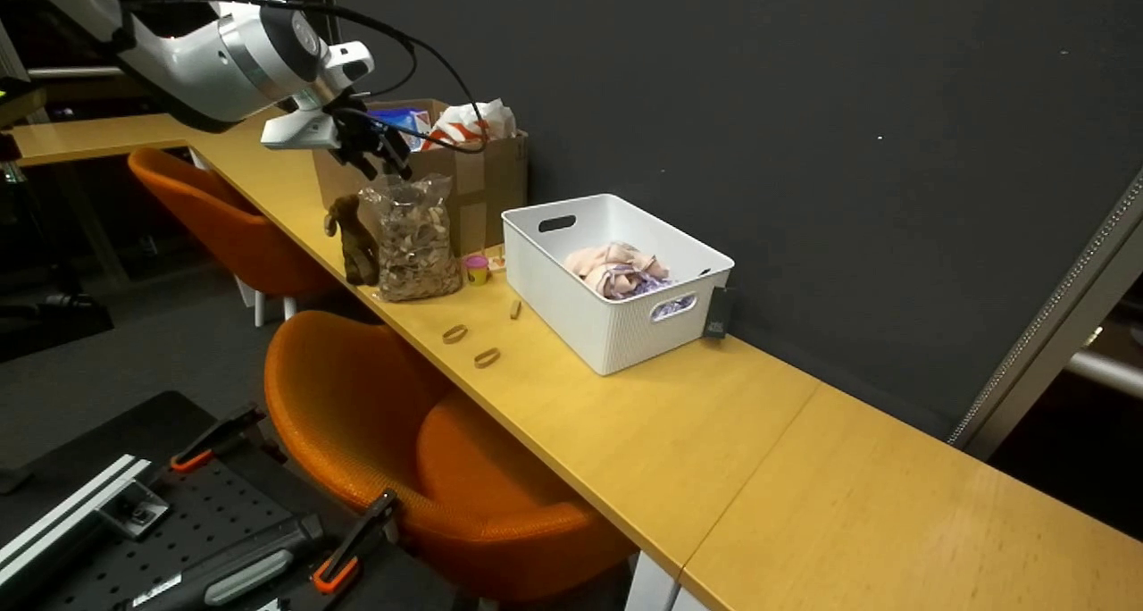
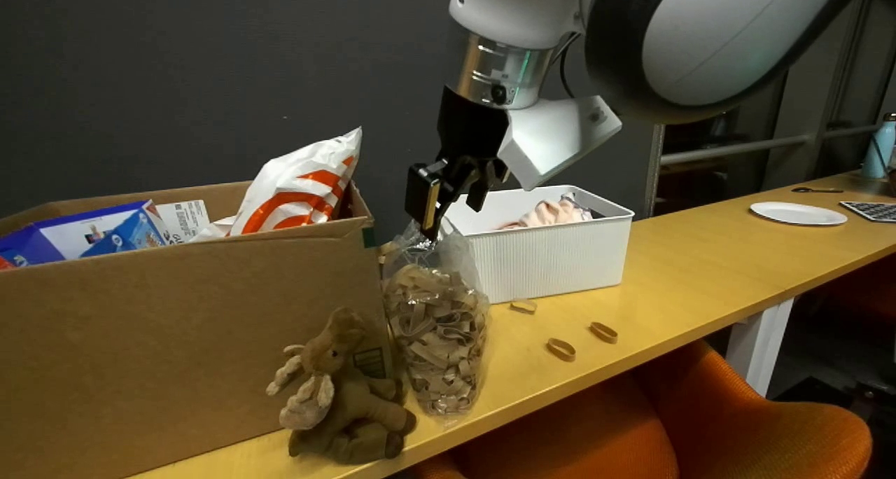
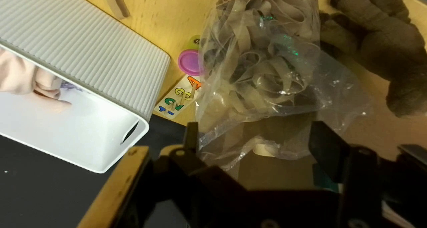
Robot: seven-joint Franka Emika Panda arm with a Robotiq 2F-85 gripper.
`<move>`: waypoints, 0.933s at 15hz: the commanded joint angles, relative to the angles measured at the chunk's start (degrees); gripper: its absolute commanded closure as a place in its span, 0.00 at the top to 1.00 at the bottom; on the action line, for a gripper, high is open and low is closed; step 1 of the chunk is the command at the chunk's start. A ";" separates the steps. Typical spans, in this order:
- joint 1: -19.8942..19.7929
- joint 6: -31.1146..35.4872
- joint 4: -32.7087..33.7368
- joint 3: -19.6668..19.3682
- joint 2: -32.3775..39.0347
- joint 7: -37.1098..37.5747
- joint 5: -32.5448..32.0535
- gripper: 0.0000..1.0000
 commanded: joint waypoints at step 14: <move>-21.07 2.30 -30.38 -0.40 -24.28 -2.58 6.14 1.00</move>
